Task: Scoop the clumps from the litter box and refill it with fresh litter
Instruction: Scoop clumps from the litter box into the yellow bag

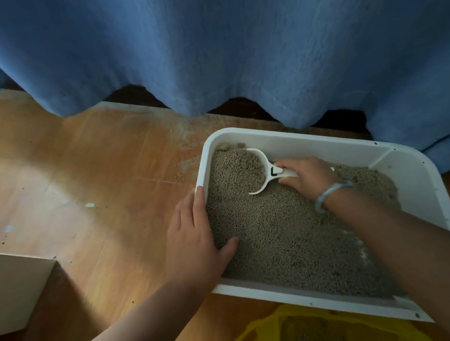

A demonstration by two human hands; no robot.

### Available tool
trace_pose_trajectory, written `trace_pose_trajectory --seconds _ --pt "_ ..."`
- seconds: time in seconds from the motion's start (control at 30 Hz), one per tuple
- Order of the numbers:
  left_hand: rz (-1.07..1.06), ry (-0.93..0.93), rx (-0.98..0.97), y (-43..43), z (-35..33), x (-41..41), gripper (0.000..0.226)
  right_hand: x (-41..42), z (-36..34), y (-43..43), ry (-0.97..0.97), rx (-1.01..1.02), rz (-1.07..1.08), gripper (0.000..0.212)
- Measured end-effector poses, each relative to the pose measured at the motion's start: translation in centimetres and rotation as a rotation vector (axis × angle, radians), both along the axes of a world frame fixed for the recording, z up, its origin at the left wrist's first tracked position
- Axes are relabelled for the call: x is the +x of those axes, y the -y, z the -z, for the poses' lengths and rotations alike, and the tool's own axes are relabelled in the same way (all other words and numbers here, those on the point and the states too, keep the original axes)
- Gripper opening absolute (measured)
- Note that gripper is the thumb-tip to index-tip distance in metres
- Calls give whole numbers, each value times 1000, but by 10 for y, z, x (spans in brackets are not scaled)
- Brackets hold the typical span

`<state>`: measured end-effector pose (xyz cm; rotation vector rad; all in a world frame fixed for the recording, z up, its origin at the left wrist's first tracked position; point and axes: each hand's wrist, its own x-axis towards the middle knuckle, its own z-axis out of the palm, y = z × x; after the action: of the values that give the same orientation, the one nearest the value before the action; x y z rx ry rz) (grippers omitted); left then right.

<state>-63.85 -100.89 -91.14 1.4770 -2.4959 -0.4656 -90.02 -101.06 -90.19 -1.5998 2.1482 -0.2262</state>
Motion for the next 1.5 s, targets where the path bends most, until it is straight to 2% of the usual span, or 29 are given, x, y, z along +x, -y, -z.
trace_pose_trajectory --seconds 0.1,0.2,0.47,0.6,0.77,0.97,1.23,1.5 --pt "-11 7 -7 0 1 0 106 -5 -1 5 -13 55 -24 39" --pt "-17 2 -14 1 1 0 106 -8 -1 6 -8 23 -37 39" --pt "-13 2 19 1 3 0 103 -19 6 -2 95 52 7 34" --pt "-11 1 21 2 3 1 103 -3 10 -2 17 -66 4 29" --pt "-25 6 31 1 3 1 103 9 16 -6 94 -131 14 24" --pt "-34 -10 39 2 3 1 100 0 22 -17 189 -151 23 26" --pt "-40 -24 51 2 4 2 100 -8 16 -37 169 -194 45 29" --pt "-59 -27 84 1 2 1 101 -13 0 -59 134 -109 22 35"
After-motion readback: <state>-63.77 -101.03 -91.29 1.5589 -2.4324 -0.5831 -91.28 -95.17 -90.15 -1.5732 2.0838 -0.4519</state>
